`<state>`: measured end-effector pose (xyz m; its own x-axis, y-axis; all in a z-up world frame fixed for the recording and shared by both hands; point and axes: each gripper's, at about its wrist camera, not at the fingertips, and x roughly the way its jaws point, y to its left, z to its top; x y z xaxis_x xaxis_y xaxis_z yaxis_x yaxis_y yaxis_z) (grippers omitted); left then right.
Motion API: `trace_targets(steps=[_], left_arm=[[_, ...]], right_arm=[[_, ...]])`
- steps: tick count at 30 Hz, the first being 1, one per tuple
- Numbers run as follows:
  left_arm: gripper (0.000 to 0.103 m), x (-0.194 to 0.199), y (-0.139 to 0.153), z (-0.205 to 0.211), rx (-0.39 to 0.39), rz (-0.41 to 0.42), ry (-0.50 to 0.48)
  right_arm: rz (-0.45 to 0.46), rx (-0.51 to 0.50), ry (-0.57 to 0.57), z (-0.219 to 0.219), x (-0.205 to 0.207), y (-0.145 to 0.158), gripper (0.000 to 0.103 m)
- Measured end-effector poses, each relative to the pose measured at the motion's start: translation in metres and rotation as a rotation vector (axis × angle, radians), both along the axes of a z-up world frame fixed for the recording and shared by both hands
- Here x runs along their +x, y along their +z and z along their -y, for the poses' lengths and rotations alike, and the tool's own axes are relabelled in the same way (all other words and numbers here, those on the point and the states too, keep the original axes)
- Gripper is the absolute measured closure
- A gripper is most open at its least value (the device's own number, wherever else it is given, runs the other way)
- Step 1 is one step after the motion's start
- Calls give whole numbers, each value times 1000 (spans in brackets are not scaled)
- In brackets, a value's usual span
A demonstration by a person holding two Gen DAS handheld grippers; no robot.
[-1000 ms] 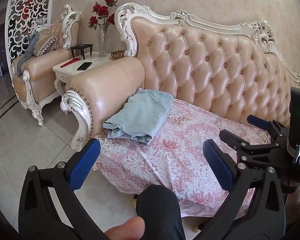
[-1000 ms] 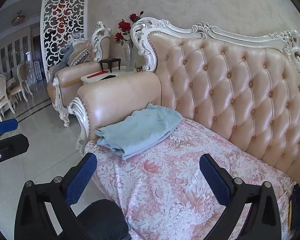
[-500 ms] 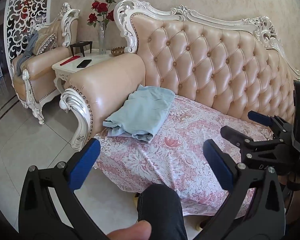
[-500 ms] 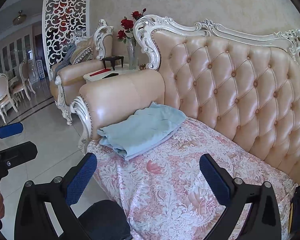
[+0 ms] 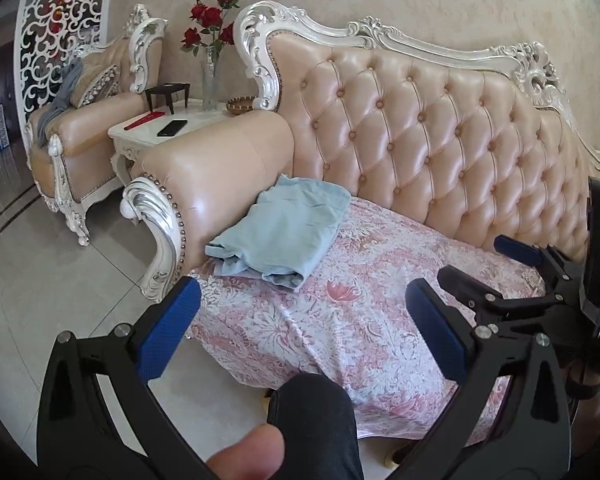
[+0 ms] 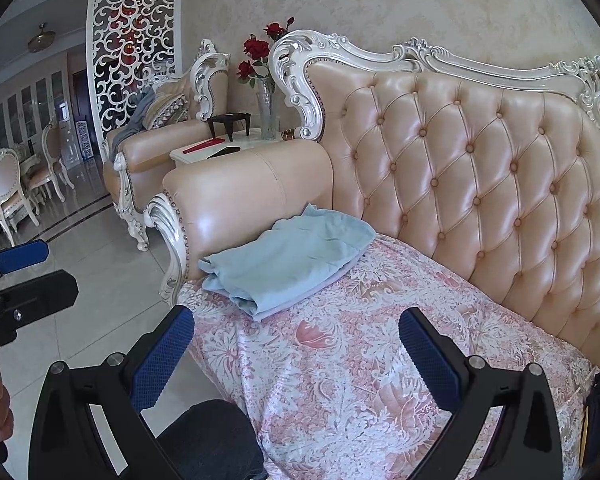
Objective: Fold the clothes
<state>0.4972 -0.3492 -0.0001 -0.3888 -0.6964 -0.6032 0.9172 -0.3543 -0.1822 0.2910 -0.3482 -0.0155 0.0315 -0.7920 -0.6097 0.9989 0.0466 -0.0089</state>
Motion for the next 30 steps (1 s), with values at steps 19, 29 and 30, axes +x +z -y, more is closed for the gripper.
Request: trace_targets(steps=[19, 29, 30], left_arm=[[0, -6, 3, -6, -24, 44, 11], [0, -8, -1, -8, -31, 57, 15], [0, -9, 0, -9, -35, 61, 17]], right_arm=[[3, 7, 0, 1, 1, -1, 0], [1, 18, 5, 1, 4, -4, 0], [1, 18, 5, 1, 4, -4, 0]])
